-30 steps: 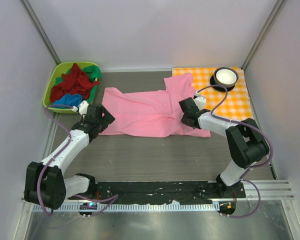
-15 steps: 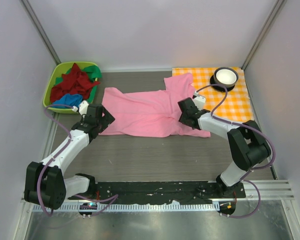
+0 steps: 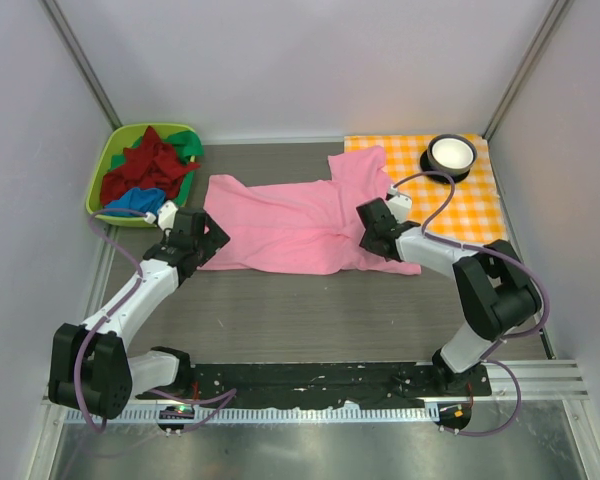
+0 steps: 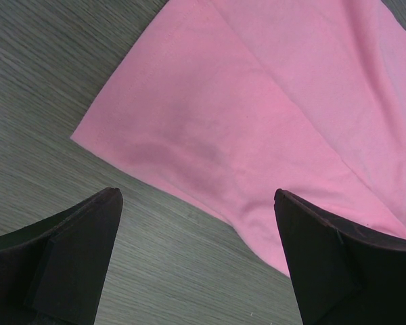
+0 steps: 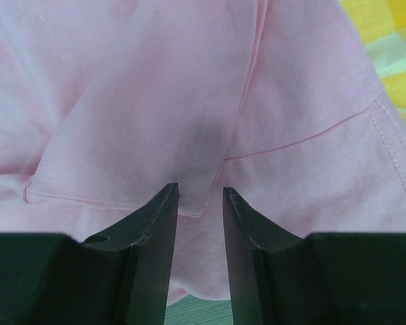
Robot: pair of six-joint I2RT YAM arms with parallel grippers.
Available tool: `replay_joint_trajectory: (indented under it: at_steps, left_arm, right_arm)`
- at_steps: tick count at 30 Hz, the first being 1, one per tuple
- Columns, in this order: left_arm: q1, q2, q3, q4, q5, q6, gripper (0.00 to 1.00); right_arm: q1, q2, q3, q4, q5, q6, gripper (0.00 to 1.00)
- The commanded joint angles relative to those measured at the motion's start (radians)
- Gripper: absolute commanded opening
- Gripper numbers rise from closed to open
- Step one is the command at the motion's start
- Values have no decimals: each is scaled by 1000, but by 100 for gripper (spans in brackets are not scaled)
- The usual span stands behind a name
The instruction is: Fold and stack the t-shirts
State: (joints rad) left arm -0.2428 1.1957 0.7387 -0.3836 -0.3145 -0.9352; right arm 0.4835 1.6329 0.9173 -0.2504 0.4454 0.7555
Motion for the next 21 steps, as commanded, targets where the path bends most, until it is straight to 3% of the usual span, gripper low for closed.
replay_joint_trajectory:
  at_steps: [1, 14, 21]
  left_arm:
    - [-4, -7, 13, 5, -26, 6, 100]
    - [-4, -4, 5, 8, -29, 6, 100]
    - [-4, -4, 2, 6, -35, 7, 100]
  right_arm:
    - [3, 16, -11, 46, 1, 13, 39]
    - [18, 54, 9, 66, -7, 18, 25]
    - [29, 64, 28, 54, 6, 16, 1]
